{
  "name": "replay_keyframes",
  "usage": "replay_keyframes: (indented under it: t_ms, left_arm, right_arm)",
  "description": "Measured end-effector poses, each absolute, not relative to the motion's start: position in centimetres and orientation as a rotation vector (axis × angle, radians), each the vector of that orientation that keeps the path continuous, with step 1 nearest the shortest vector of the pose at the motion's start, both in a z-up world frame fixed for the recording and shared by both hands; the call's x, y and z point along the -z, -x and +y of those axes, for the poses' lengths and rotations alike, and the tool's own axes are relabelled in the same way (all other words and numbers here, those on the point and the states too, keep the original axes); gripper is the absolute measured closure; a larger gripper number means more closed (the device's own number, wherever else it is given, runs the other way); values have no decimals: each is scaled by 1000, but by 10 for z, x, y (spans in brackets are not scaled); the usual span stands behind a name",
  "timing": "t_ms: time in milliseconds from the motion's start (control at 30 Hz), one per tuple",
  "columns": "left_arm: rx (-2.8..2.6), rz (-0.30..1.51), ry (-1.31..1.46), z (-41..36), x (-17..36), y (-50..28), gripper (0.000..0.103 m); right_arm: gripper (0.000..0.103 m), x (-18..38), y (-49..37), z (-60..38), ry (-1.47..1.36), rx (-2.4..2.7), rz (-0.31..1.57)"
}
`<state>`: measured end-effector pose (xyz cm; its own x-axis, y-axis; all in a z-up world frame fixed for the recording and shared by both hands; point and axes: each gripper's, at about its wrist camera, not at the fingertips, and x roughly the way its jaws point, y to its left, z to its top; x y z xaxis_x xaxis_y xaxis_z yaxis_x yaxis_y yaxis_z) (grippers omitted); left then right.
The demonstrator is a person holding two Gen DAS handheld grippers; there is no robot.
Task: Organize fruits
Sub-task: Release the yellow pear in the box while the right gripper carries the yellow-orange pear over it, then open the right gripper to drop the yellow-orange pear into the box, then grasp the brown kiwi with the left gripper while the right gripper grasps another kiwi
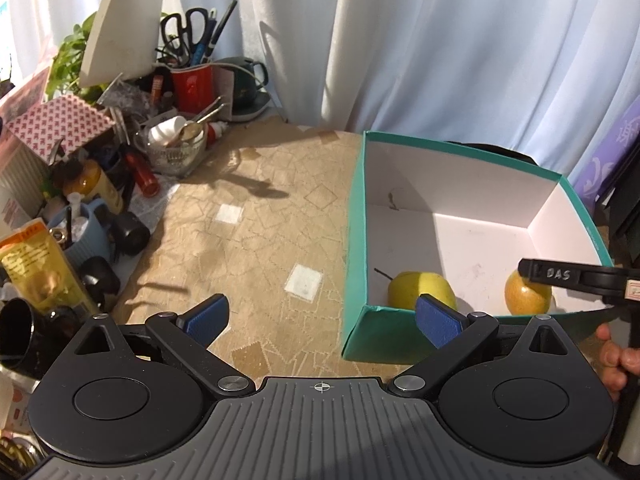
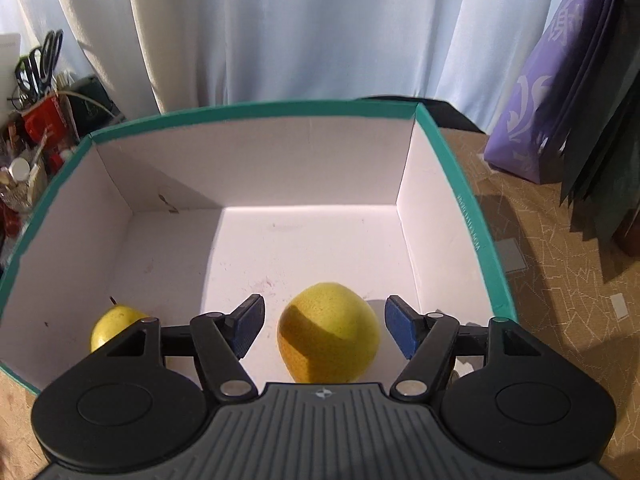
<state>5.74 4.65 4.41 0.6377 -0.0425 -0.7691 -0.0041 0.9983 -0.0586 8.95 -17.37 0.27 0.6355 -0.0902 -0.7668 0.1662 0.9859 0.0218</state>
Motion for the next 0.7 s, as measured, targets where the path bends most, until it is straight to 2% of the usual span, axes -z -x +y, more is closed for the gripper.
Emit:
replay_keyframes:
  t_ms: [33,100,300,700]
  left_arm:
    - [29,889,48,47,-41,-57,1]
    - [47,919,22,45,-31,-56,1]
    - [80,1033,31,43,6,-50,1]
    - [85,1087,-20,14,27,-46,0]
  right_arm:
    - [26,-10,-82,-173,-94,154,839]
    - [18,-26,-60,-170,-95,166,766]
    - [12,-49,8,-160,-99,112,633]
    - [12,-26,52,-158,-95,102,683]
